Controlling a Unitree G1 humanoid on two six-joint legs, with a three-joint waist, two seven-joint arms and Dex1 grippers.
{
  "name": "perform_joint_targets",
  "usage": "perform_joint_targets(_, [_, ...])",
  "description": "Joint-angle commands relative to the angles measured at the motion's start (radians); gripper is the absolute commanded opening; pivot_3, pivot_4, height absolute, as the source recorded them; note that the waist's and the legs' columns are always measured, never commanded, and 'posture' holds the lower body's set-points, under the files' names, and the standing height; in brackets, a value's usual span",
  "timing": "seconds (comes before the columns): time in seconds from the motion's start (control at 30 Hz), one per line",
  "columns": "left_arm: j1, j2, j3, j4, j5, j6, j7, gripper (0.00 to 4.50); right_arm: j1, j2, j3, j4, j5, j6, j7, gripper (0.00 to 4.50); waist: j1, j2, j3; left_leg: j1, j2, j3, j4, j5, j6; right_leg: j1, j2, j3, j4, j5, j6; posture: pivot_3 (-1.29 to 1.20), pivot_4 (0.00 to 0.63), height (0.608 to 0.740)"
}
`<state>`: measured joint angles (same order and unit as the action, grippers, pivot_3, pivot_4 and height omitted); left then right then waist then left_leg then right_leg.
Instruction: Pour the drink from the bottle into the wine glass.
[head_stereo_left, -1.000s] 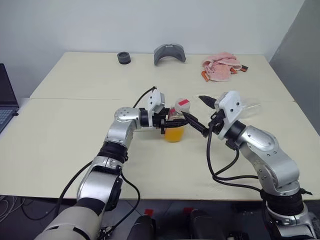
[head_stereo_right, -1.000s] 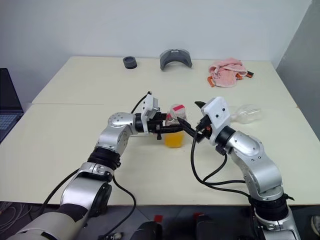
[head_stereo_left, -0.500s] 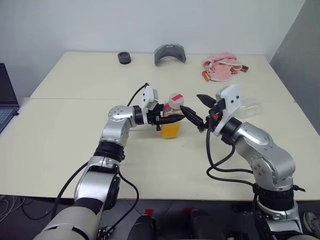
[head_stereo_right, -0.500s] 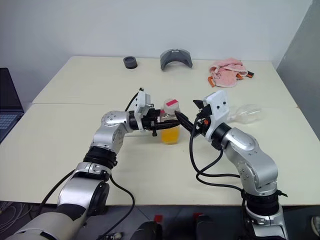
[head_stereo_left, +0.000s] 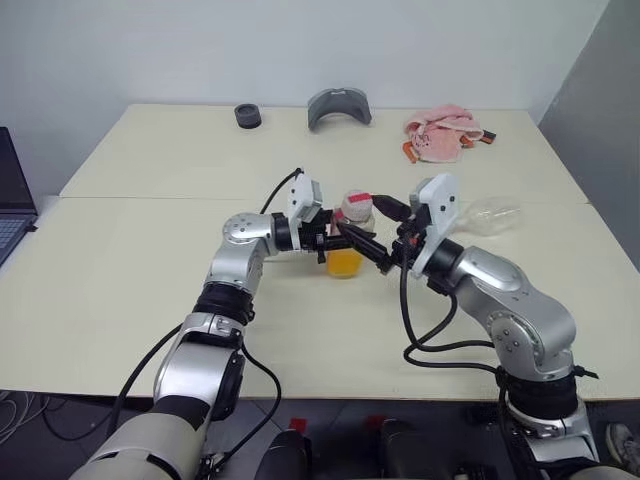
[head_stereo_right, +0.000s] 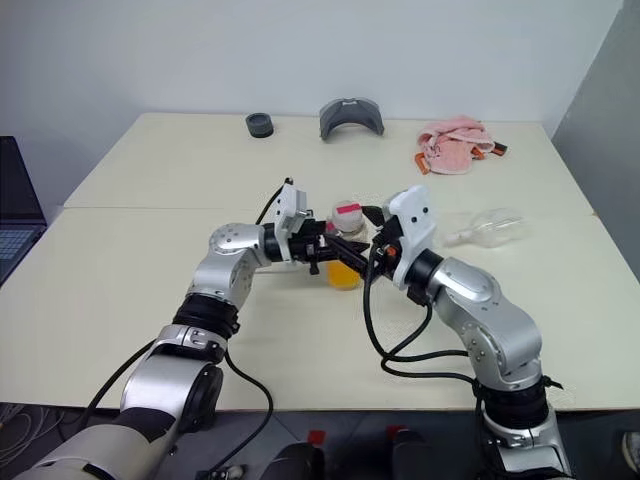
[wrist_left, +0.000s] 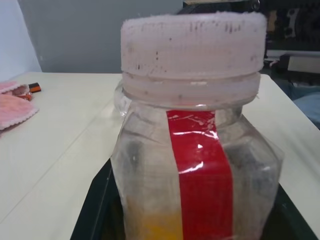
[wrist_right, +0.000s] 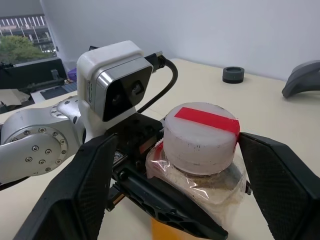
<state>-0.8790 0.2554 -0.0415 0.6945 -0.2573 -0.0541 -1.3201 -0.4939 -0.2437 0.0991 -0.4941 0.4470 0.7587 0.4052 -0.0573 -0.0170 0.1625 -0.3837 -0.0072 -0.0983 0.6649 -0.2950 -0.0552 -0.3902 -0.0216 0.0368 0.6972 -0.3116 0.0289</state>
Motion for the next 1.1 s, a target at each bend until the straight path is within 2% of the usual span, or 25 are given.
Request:
perform_joint_targets(0.03, [-0.032,-0.011,-0.005,-0.017,-0.002,-0.016,0.004,1.69,-0.036,0.027,0.014,-0.008,-0.015,-0.050,-0.014,4.02,0.000,0.000,0.000,0.000,0.000,0.000,0.000,0.000,0.000,0.000,0.000,0.000,0.000,0.000,0.000,0.00,0.150,0.740])
perform_joint_targets(0.23, [-0.033,-0.012,-0.005,-0.016,-0.002,-0.016,0.004,1.69,-0.052,0.044,0.021,0.021,-0.033,-0.069,-0.013,4.02,0.000,0.000,0.000,0.000,0.000,0.000,0.000,0.000,0.000,0.000,0.000,0.000,0.000,0.000,0.000,0.00,0.150,0.740])
perform_joint_targets(0.33, [-0.032,-0.012,-0.005,-0.018,-0.002,-0.015,0.003,1.69,-0.053,0.042,0.026,0.029,-0.037,-0.078,-0.003,3.40,0.000,0.000,0.000,0.000,0.000,0.000,0.000,0.000,0.000,0.000,0.000,0.000,0.000,0.000,0.000,0.00,0.150,0.740])
perform_joint_targets(0.47, [-0.031,-0.011,-0.009,-0.023,-0.003,-0.007,-0.001,1.68,-0.061,0.022,0.044,0.042,-0.042,-0.094,0.038,2.03,0.000,0.000,0.000,0.000,0.000,0.000,0.000,0.000,0.000,0.000,0.000,0.000,0.000,0.000,0.000,0.00,0.150,0.740])
perform_joint_targets(0.5, [-0.032,-0.012,-0.009,-0.025,-0.006,0.000,0.001,1.68,-0.068,0.008,0.055,0.050,-0.043,-0.103,0.062,1.80,0.000,0.000,0.000,0.000,0.000,0.000,0.000,0.000,0.000,0.000,0.000,0.000,0.000,0.000,0.000,0.00,0.150,0.740])
perform_joint_targets(0.73, [-0.044,-0.022,-0.009,-0.046,-0.018,0.018,0.002,1.68,-0.156,-0.120,0.102,0.174,-0.062,-0.185,0.295,1.81,0.000,0.000,0.000,0.000,-0.001,0.001,0.000,0.000,0.000,0.000,0.000,0.000,0.000,0.000,0.000,0.00,0.150,0.740])
perform_joint_targets(0.9, [-0.047,-0.019,-0.002,-0.082,-0.051,0.052,-0.041,1.68,-0.206,-0.213,0.110,0.233,0.010,-0.187,0.541,1.81,0.000,0.000,0.000,0.000,0.000,0.001,0.000,0.000,0.000,0.000,0.000,0.000,0.000,0.000,0.000,0.00,0.150,0.740])
perform_joint_targets(1.03, [-0.038,-0.014,-0.002,-0.105,-0.064,0.088,-0.072,1.68,-0.244,-0.253,0.097,0.288,0.037,-0.158,0.630,1.81,-0.001,0.000,0.000,0.000,0.000,0.001,0.000,0.000,0.000,0.000,0.000,0.000,0.000,0.000,0.000,0.00,0.150,0.740])
perform_joint_targets(1.1, [-0.033,-0.011,-0.001,-0.117,-0.065,0.097,-0.074,1.68,-0.252,-0.259,0.086,0.304,0.025,-0.163,0.623,1.81,-0.001,0.000,0.000,0.000,0.000,0.001,0.000,0.000,0.000,0.000,0.000,0.000,0.000,0.000,0.000,0.00,0.150,0.740])
